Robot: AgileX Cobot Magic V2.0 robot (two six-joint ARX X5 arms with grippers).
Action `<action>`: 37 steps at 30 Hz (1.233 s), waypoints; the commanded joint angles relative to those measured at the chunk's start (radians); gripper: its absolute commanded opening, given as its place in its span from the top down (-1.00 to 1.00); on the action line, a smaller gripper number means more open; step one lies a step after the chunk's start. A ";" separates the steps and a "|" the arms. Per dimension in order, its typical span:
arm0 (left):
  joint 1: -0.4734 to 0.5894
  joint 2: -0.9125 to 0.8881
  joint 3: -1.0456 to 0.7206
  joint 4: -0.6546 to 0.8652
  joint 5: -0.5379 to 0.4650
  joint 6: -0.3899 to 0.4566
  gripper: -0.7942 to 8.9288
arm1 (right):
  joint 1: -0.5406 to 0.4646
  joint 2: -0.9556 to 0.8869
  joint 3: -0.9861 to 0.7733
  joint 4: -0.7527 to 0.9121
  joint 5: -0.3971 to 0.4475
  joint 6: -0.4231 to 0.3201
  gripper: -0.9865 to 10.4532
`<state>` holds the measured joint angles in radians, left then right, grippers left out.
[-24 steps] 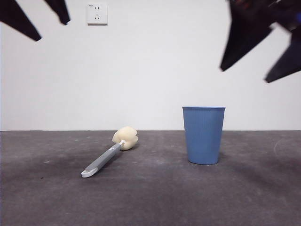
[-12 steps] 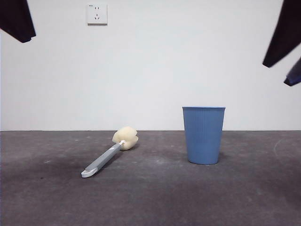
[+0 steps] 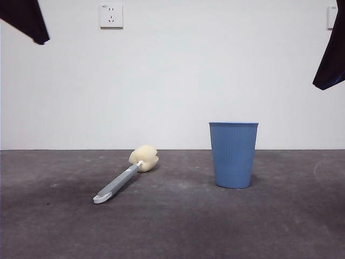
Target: Pick up the cup brush,pick up the cup,insert the brush into the cup,clean the cup,put the cup brush back,put the cup back to the fixed position on the table
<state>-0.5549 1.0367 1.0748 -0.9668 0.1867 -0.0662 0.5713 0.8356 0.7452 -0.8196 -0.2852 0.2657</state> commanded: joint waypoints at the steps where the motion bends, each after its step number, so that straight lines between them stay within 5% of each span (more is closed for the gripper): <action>1: 0.000 0.000 -0.008 0.036 -0.001 0.015 0.84 | 0.000 0.000 -0.007 0.003 0.003 0.006 0.83; 10: 0.025 -0.052 -0.008 0.217 -0.056 0.082 0.84 | 0.000 0.000 -0.007 0.003 0.003 0.006 0.83; 16: 0.177 -0.193 -0.060 0.543 -0.046 0.156 0.84 | 0.000 0.000 -0.007 0.003 0.003 0.006 0.83; 23: 0.399 -0.465 -0.382 0.931 -0.056 0.153 0.84 | 0.000 0.000 -0.007 0.003 0.003 0.006 0.83; 37: 0.551 -0.885 -0.956 1.001 -0.114 0.087 0.84 | 0.000 0.000 -0.007 0.003 0.003 0.006 0.83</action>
<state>-0.0071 0.1692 0.1413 0.0227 0.0704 0.0452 0.5701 0.8356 0.7452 -0.8196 -0.2848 0.2661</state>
